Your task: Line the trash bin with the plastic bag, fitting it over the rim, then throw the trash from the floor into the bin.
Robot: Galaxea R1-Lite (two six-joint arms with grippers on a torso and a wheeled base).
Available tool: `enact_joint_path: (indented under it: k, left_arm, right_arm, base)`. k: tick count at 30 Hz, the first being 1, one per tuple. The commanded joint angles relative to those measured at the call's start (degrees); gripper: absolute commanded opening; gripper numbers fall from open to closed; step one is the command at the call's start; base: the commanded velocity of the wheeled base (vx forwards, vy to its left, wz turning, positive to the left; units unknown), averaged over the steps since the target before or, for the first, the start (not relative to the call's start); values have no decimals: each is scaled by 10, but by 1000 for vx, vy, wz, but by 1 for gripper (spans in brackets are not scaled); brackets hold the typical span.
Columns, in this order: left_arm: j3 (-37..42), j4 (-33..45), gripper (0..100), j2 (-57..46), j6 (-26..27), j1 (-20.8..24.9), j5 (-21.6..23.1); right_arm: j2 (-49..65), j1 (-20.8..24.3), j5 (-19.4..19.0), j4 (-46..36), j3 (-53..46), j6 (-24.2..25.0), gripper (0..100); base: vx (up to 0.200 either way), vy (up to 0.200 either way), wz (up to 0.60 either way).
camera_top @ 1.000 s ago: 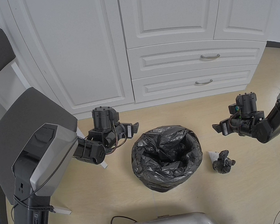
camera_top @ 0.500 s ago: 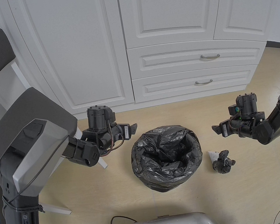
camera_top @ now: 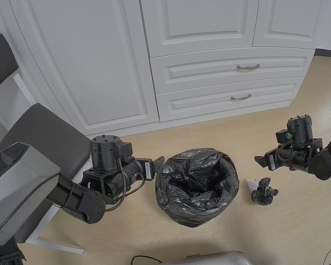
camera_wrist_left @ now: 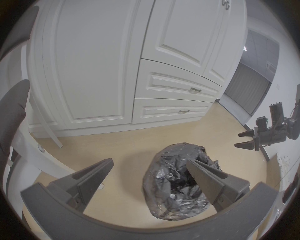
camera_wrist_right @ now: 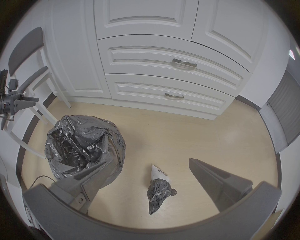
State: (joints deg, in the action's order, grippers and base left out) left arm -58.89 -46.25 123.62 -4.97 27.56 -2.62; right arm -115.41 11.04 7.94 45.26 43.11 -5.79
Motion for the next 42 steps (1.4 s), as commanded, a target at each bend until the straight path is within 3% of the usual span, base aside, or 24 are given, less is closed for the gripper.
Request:
enact_joint_path:
  k: [1, 9, 16, 23, 38, 42]
  left_arm:
    - [4, -5, 100, 14, 5, 30, -4]
    - [-38, -4, 100, 101, 48, 51, -9]
    - [-54, 8, 100, 113, 59, 60, -12]
    - [-92, 40, 100, 151, 117, 52, -12]
    - [-222, 121, 100, 218, 159, 27, -13]
    - [-260, 125, 100, 228, 160, 11, -33]
  right_arm:
    - [19, 1, 1, 0, -15, -1, 100]
    - [20, 0, -3, -4, -16, -1, 100]
    - [23, 1, -7, -4, -17, -2, 100]
    - [16, 1, -7, -4, -16, -3, 100]
    - [5, 0, -7, -5, -15, -4, 100]
    - [4, -5, -7, -5, -12, -4, 100]
  base:
    - [0, 0, 0]
    - [0, 0, 0]
    - [0, 0, 0]
    - [0, 0, 0]
    - [0, 0, 0]
    - [0, 0, 0]
